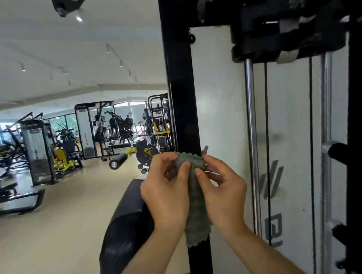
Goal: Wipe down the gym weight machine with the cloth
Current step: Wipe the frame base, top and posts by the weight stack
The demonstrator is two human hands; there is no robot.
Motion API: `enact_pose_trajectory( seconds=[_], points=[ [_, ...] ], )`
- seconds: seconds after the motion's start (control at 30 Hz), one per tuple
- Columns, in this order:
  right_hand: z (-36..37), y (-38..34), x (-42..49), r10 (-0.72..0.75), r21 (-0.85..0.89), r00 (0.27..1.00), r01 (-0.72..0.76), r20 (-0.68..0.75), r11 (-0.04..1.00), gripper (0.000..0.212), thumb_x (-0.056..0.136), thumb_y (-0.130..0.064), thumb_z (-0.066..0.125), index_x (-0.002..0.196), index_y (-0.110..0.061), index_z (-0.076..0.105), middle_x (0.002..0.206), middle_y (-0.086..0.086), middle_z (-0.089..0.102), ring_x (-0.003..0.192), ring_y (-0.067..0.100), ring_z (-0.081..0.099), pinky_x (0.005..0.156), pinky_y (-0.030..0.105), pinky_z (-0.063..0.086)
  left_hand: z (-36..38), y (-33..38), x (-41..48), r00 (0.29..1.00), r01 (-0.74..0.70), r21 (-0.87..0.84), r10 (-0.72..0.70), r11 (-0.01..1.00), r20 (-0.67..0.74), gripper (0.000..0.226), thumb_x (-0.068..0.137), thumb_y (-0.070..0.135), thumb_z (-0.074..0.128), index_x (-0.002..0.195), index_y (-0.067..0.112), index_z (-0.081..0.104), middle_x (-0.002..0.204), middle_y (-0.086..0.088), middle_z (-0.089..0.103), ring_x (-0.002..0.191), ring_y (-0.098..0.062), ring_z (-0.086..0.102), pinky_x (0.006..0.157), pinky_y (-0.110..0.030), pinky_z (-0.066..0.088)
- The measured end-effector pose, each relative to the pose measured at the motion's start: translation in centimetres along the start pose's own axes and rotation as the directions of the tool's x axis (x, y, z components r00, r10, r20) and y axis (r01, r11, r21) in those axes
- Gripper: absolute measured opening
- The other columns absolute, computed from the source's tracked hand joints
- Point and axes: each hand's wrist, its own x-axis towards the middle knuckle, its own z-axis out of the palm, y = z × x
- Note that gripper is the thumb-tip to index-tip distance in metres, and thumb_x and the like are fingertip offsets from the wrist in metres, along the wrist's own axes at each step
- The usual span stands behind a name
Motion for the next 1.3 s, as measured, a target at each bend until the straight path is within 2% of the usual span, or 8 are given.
enact_pose_trajectory(
  seconds=[0.13,0.33,0.47,0.77,0.87,1.07,1.2,1.3],
  points=[
    [0.6,-3.3,2.9,0.037,-0.025,0.999,-0.037,0.029,0.999,0.038,0.087,-0.008,0.075,0.121,-0.025,0.07,0.105,-0.012,0.074,0.093,0.006,0.071,0.086,0.028,0.059,-0.4,2.6,2.9,0.998,0.055,0.055,-0.056,0.997,0.031,0.019,0.083,0.015,0.082,0.09,0.027,0.068,0.08,0.024,0.072,0.077,0.008,0.067,0.073,-0.008,0.051],
    [1.3,-8.4,7.1,0.078,-0.095,0.993,-0.07,0.085,0.993,0.039,0.088,-0.005,0.074,0.117,-0.03,0.067,0.105,-0.015,0.072,0.095,0.005,0.07,0.09,0.028,0.058,-0.4,6.9,7.0,0.986,0.142,0.132,-0.151,0.981,0.064,0.012,0.082,0.018,0.083,0.084,0.023,0.073,0.077,0.016,0.073,0.074,0.004,0.067,0.07,-0.005,0.048],
    [2.3,-11.6,10.3,0.044,-0.123,0.996,-0.035,0.075,0.992,0.037,0.087,-0.005,0.074,0.121,-0.019,0.069,0.109,-0.005,0.073,0.096,0.006,0.069,0.089,0.028,0.058,0.6,10.6,10.8,0.985,0.159,0.12,-0.167,0.98,0.054,0.014,0.081,0.012,0.083,0.085,0.021,0.073,0.079,0.015,0.073,0.074,0.005,0.067,0.07,-0.005,0.047],
    [4.7,-18.4,17.9,-0.103,-0.123,0.99,0.115,0.1,0.986,0.04,0.088,0.004,0.07,0.124,-0.012,0.067,0.117,-0.005,0.068,0.107,0.012,0.067,0.094,0.027,0.056,2.1,18.3,18.0,0.998,0.022,0.128,-0.028,0.992,0.049,0.03,0.086,0.006,0.075,0.083,0.035,0.068,0.076,0.03,0.068,0.079,0.01,0.065,0.075,-0.003,0.045],
    [5.3,-20.1,19.9,-0.188,-0.197,0.972,0.213,0.138,0.957,0.049,0.087,0.005,0.069,0.133,-0.012,0.063,0.126,-0.008,0.061,0.117,0.012,0.063,0.102,0.031,0.052,2.7,20.1,20.3,0.998,-0.043,0.138,0.037,0.99,0.045,0.022,0.086,0.007,0.076,0.088,0.028,0.072,0.081,0.023,0.069,0.081,0.009,0.065,0.077,-0.006,0.047],
    [5.3,-21.7,22.6,-0.376,-0.391,0.9,0.434,0.22,0.812,0.046,0.085,0.004,0.071,0.128,-0.01,0.065,0.114,-0.015,0.052,0.1,0.0,0.057,0.097,0.014,0.048,3.8,22.5,23.9,0.994,-0.107,0.152,0.102,0.983,0.037,0.019,0.084,0.006,0.079,0.089,0.023,0.071,0.086,0.015,0.068,0.081,0.008,0.065,0.073,-0.002,0.044],
    [5.3,-22.4,23.8,-0.402,-0.412,0.88,0.474,0.254,0.778,0.031,0.087,0.002,0.069,0.115,-0.011,0.071,0.103,-0.007,0.06,0.087,0.005,0.06,0.084,0.017,0.053,4.3,23.1,25.2,0.98,-0.2,0.215,0.195,0.956,0.044,0.023,0.08,0.007,0.082,0.083,0.026,0.069,0.087,0.009,0.066,0.077,0.001,0.064,0.073,-0.009,0.048],
    [5.8,-23.4,24.9,-0.35,-0.417,0.895,0.44,0.276,0.795,0.023,0.086,-0.001,0.071,0.104,-0.016,0.075,0.094,-0.01,0.061,0.077,0.007,0.062,0.075,0.016,0.053,4.1,24.1,25.9,0.988,-0.154,0.231,0.153,0.961,0.025,0.025,0.082,0.012,0.081,0.079,0.032,0.065,0.081,0.014,0.066,0.073,0.003,0.063,0.074,-0.02,0.05]
  ],
)
